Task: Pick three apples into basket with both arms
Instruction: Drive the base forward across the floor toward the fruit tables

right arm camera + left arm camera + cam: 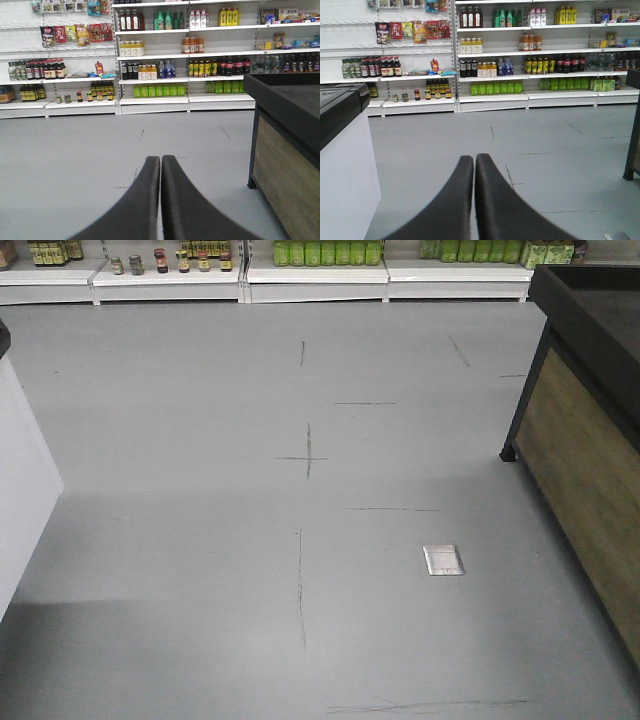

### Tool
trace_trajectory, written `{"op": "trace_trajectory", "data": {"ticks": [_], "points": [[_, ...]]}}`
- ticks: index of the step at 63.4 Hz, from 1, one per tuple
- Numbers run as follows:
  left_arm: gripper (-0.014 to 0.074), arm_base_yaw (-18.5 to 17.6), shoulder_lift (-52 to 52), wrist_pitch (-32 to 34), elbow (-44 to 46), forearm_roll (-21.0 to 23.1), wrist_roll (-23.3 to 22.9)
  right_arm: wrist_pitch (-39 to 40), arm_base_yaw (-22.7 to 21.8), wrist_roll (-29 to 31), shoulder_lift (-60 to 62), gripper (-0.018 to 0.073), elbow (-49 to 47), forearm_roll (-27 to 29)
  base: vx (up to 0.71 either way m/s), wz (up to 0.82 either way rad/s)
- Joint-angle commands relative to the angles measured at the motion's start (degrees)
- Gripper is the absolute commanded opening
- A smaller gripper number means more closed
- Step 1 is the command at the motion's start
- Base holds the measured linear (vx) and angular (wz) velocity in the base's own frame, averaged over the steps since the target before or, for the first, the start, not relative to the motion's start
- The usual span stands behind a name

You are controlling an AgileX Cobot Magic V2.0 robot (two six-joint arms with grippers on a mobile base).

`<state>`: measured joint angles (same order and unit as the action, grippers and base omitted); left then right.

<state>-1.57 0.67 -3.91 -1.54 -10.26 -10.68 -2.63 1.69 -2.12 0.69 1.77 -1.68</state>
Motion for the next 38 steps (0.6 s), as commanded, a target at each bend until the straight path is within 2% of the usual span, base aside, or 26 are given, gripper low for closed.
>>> {"op": "trace_trajectory", "data": {"ticks": [1, 38], "points": [[-0.0006, -0.08, 0.89, 3.91, -0.23, 0.49, -0.21, 4.24, -0.38, 0.47, 0.07, -0.0009, 0.65, -0.12, 0.20, -0.05], [-0.0006, -0.08, 0.89, 3.91, -0.23, 0.49, -0.21, 4.24, -0.38, 0.47, 0.07, -0.0009, 0.65, -0.12, 0.21, -0.01]]}}
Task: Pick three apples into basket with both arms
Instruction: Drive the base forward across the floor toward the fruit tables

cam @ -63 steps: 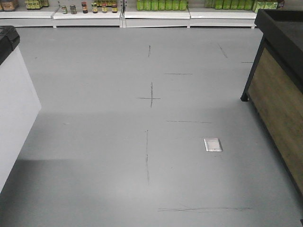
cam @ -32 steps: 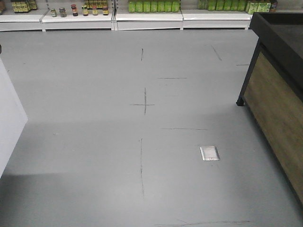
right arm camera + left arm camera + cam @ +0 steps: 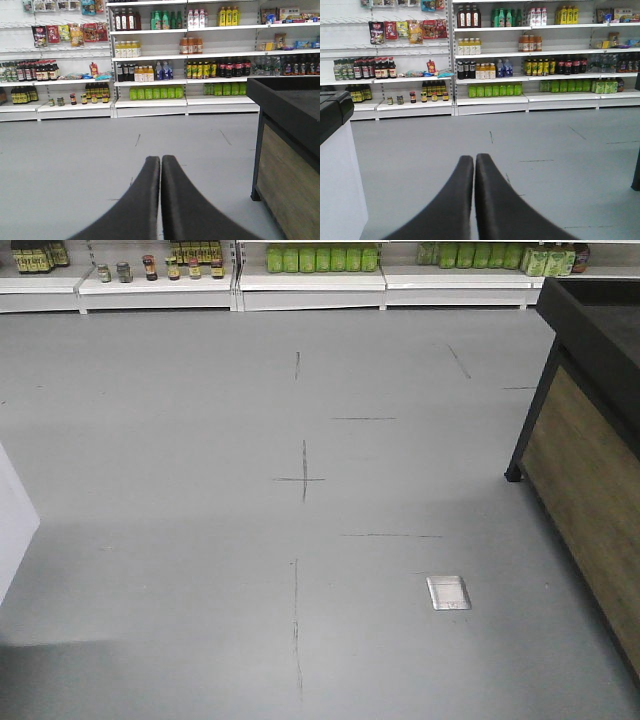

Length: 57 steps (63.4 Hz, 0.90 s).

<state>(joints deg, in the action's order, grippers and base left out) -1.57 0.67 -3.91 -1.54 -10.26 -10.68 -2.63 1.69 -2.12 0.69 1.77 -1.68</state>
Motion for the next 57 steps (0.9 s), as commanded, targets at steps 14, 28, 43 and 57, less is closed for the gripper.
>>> {"op": "trace_trajectory", "data": {"ticks": [14, 28, 43, 57], "points": [[-0.0006, -0.08, 0.89, 3.91, -0.23, 0.49, -0.21, 4.24, -0.38, 0.47, 0.07, -0.0009, 0.65, -0.12, 0.24, -0.01], [-0.0006, -0.08, 0.89, 3.91, -0.23, 0.49, -0.21, 4.24, -0.38, 0.47, 0.07, -0.0009, 0.65, -0.12, 0.23, -0.01], [-0.0006, -0.08, 0.89, 3.91, -0.23, 0.49, -0.21, 4.24, -0.38, 0.47, 0.07, -0.0009, 0.65, -0.12, 0.20, -0.01], [-0.0006, -0.08, 0.89, 3.91, -0.23, 0.49, -0.21, 4.24, -0.38, 0.47, 0.07, -0.0009, 0.65, -0.12, 0.16, 0.00]]}}
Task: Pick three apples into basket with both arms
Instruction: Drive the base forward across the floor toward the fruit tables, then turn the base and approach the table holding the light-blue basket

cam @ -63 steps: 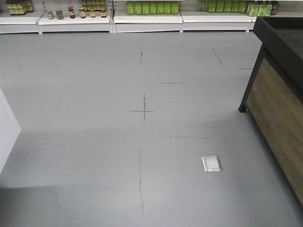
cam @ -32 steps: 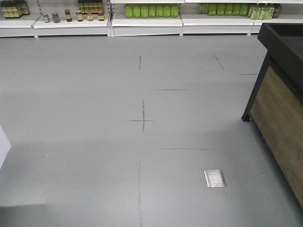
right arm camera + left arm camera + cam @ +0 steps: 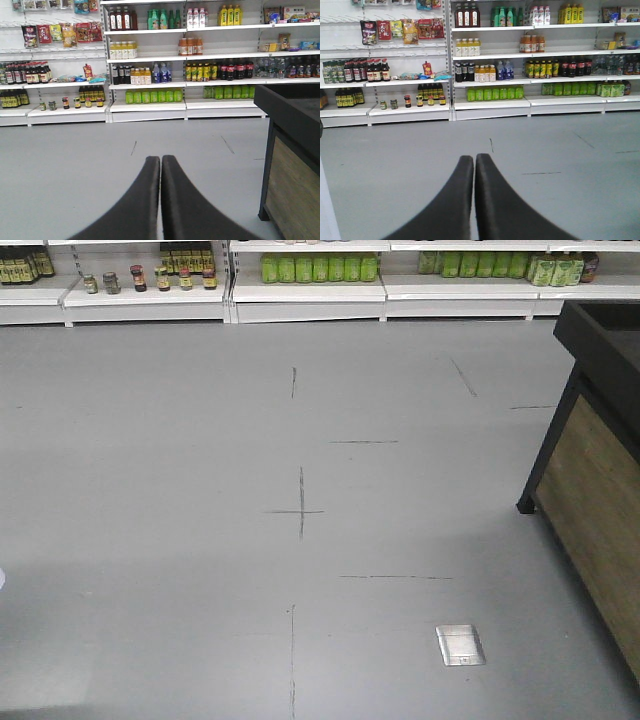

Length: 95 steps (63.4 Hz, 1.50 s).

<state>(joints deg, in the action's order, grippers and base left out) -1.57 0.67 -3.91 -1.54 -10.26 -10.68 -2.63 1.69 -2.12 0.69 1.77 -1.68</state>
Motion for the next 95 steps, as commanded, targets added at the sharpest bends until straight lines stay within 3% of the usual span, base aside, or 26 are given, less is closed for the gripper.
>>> {"op": "trace_trajectory", "data": {"ticks": [1, 57, 95], "points": [[-0.0006, -0.08, 0.89, 3.91, -0.23, 0.49, -0.21, 4.24, -0.38, 0.47, 0.07, -0.0009, 0.65, -0.12, 0.14, -0.01], [-0.0006, -0.08, 0.89, 3.91, -0.23, 0.49, -0.21, 4.24, -0.38, 0.47, 0.07, -0.0009, 0.65, -0.12, 0.10, -0.07], [-0.0006, -0.08, 0.89, 3.91, -0.23, 0.49, -0.21, 4.24, -0.38, 0.47, 0.07, -0.0009, 0.65, -0.12, 0.09, -0.35]]}}
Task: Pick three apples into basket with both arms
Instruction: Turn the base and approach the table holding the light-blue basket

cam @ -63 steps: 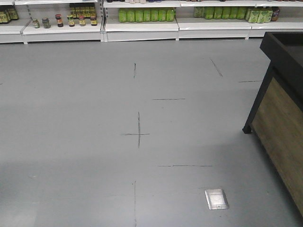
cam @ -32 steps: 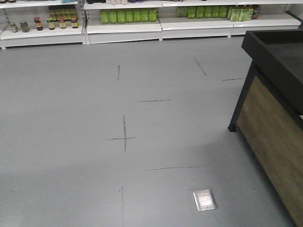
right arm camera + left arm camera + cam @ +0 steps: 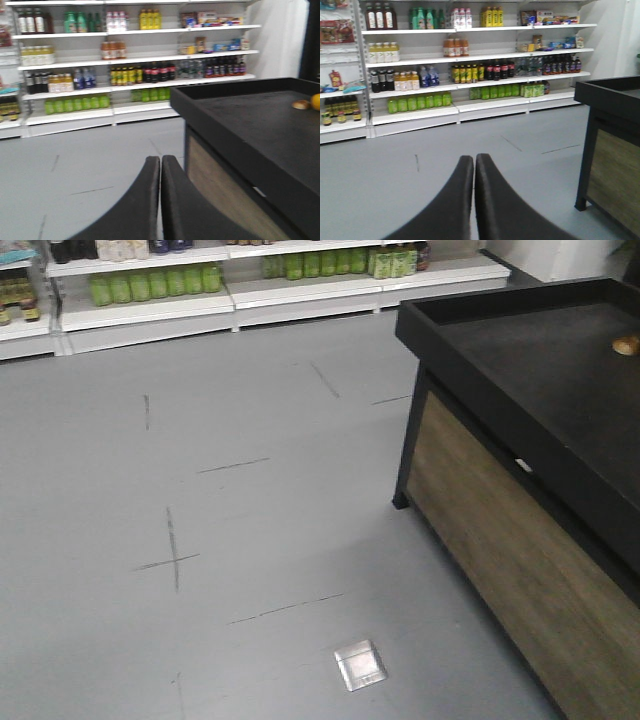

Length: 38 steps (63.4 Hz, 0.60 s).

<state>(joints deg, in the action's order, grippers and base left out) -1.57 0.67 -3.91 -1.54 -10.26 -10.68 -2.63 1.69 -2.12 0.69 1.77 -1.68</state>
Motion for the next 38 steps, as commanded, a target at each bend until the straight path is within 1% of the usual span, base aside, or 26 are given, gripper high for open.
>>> {"op": "trace_trajectory", "data": {"ticks": [1, 38], "points": [[-0.0006, -0.08, 0.89, 3.91, -0.23, 0.49, -0.21, 4.24, -0.38, 0.47, 0.07, -0.0009, 0.65, -0.12, 0.14, -0.52], [-0.0006, -0.08, 0.89, 3.91, -0.23, 0.49, -0.21, 4.24, -0.38, 0.47, 0.07, -0.0009, 0.65, -0.12, 0.15, -0.58]]}}
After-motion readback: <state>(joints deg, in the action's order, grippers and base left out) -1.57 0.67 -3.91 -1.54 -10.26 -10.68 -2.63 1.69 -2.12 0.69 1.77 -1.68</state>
